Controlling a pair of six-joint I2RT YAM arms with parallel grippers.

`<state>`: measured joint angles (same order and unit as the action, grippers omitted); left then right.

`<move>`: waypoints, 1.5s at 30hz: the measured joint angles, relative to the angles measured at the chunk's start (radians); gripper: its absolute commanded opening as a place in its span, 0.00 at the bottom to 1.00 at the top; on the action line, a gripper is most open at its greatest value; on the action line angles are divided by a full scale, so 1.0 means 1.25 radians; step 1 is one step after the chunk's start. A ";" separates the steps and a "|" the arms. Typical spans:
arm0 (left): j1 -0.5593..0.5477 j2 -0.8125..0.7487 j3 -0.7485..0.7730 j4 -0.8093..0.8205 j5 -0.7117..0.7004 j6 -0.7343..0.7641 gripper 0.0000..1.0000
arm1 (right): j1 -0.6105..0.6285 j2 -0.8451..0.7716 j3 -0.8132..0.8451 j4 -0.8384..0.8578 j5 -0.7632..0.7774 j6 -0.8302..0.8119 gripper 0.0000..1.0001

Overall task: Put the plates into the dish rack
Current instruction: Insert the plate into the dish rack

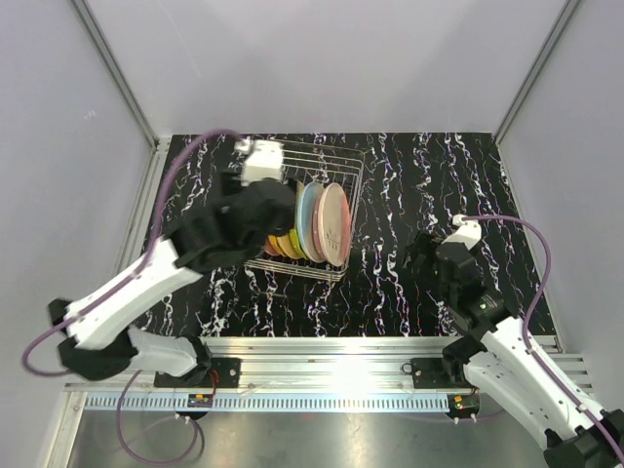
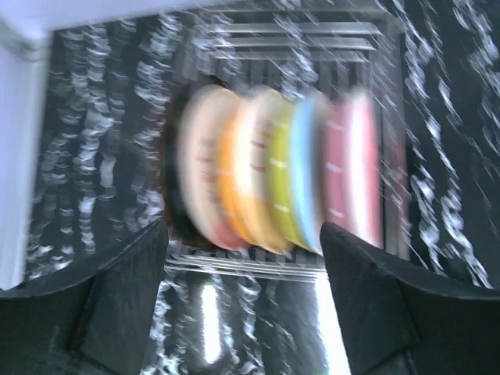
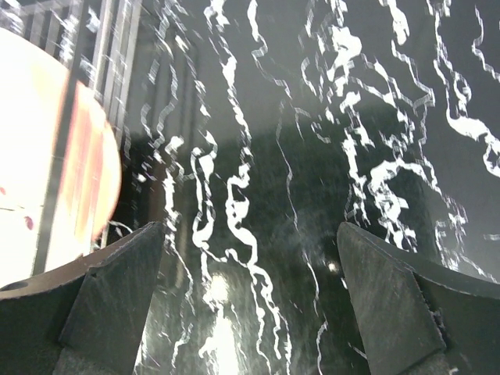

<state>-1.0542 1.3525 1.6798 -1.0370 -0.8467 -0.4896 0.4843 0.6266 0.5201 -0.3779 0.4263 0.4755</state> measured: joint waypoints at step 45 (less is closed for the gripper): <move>0.375 -0.659 -0.699 0.400 -0.114 0.155 0.99 | 0.000 0.166 0.255 -0.105 0.078 0.081 1.00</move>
<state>-0.5858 0.5293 0.8066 -0.5373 -0.9890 -0.2962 0.4843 0.8345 0.8391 -0.5095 0.5240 0.5774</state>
